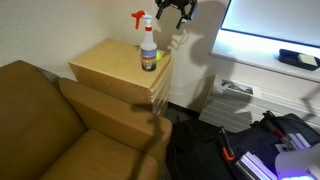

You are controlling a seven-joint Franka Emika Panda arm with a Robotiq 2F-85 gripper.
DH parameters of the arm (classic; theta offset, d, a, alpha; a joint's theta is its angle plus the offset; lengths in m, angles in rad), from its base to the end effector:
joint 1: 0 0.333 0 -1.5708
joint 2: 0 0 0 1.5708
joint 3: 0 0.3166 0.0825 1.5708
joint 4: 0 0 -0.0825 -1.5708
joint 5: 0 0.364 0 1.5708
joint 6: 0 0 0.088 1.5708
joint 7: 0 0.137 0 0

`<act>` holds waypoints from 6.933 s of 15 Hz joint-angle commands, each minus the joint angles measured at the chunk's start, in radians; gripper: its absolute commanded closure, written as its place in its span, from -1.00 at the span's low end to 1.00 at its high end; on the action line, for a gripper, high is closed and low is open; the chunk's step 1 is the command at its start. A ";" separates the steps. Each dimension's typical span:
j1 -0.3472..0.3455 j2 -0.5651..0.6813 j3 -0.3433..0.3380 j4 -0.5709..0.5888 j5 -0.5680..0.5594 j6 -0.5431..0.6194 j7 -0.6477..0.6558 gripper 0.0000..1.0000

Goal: Pick up the spray bottle from the nightstand and place it on the windowsill

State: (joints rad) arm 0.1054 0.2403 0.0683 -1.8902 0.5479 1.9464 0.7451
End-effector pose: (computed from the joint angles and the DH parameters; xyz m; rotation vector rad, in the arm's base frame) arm 0.5597 0.1470 0.3596 -2.4906 1.0904 0.5366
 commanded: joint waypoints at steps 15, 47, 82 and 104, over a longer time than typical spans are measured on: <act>0.051 0.260 0.030 0.336 0.223 0.402 0.332 -1.00; -0.007 0.163 0.011 0.090 0.400 0.303 0.141 -1.00; -0.098 0.001 -0.070 0.213 0.435 -0.139 0.401 0.87; -0.507 -0.309 -0.491 -0.133 0.388 -0.216 0.414 0.87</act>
State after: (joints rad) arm -0.3961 -0.0902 -0.4365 -2.0269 0.9330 1.7102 1.1515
